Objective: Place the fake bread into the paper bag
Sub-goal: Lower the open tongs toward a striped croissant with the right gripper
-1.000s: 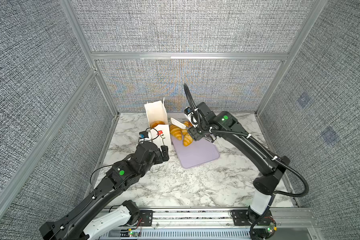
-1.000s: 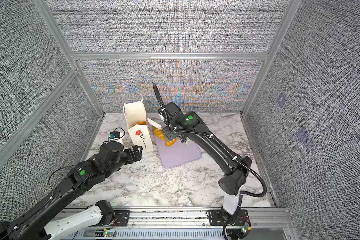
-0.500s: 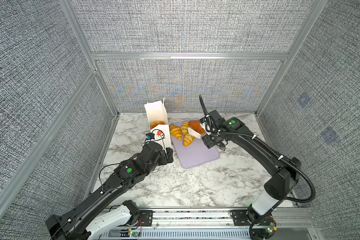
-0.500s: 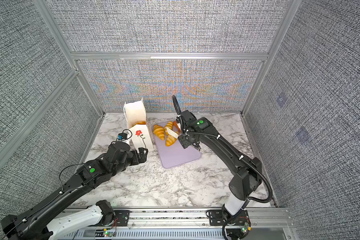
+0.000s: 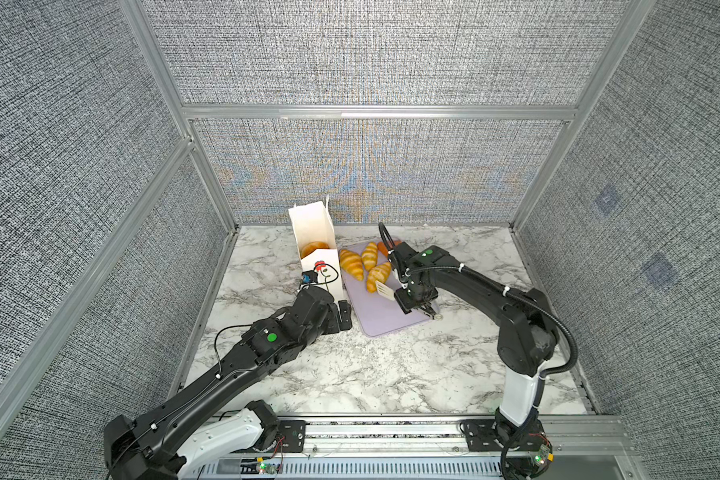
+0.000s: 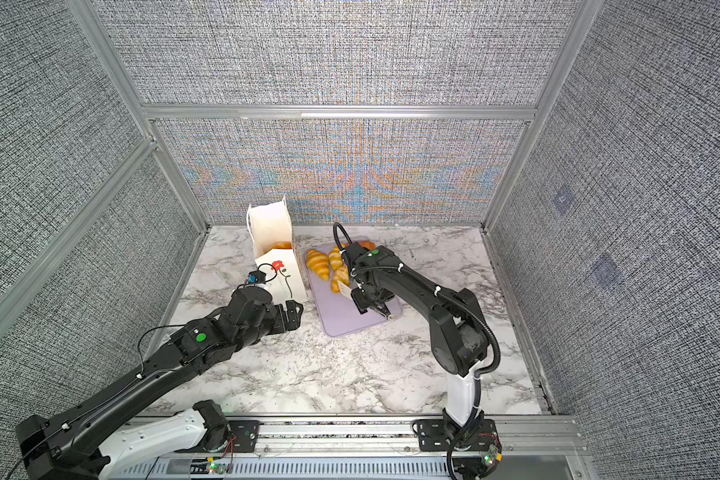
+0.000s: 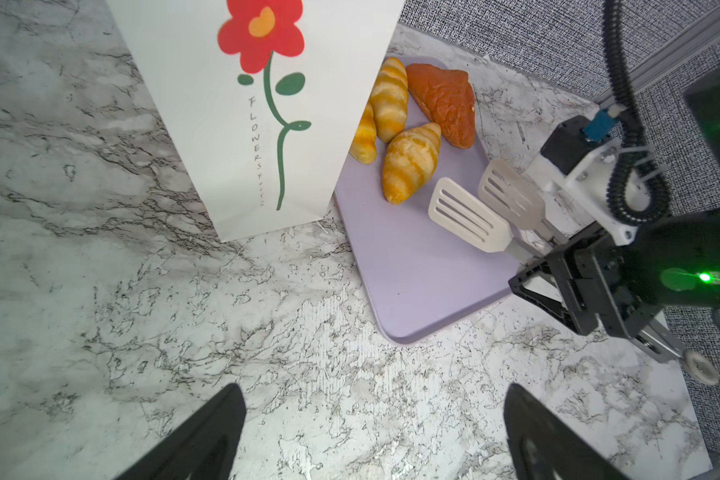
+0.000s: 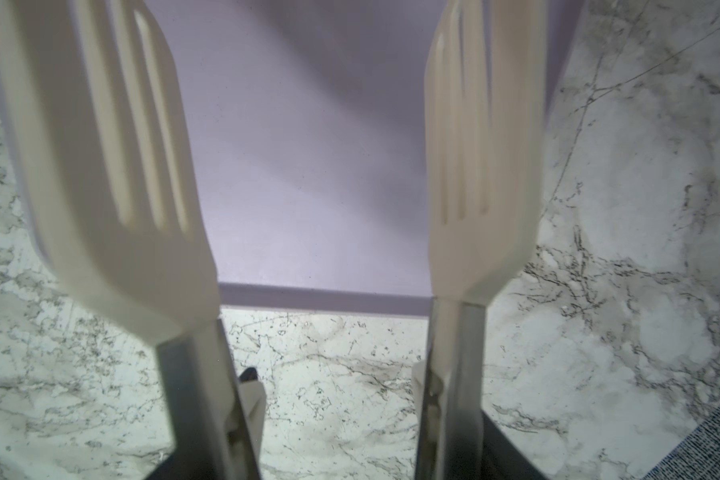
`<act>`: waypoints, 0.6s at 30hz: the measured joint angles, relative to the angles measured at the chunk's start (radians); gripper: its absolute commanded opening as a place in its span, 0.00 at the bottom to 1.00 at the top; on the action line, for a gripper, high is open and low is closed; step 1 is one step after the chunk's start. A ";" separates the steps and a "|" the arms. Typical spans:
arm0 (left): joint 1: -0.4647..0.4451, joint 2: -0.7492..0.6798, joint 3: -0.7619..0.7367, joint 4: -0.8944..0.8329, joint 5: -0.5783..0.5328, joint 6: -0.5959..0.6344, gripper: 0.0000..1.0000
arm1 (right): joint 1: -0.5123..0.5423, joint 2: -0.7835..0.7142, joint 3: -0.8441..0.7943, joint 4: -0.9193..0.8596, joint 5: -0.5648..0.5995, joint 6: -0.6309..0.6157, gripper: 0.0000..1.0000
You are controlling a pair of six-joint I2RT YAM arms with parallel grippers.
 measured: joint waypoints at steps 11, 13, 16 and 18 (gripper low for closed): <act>-0.005 -0.033 -0.031 0.006 0.001 -0.010 0.99 | 0.014 0.128 0.129 -0.002 0.018 0.078 0.65; -0.005 -0.038 -0.033 0.006 0.000 -0.012 0.99 | 0.021 0.135 0.142 -0.003 0.018 0.090 0.65; -0.005 -0.044 -0.040 0.004 0.000 -0.013 0.99 | 0.028 0.163 0.172 -0.015 0.016 0.106 0.65; -0.005 -0.045 -0.045 -0.002 0.000 -0.016 0.99 | 0.033 0.182 0.189 -0.027 0.014 0.116 0.65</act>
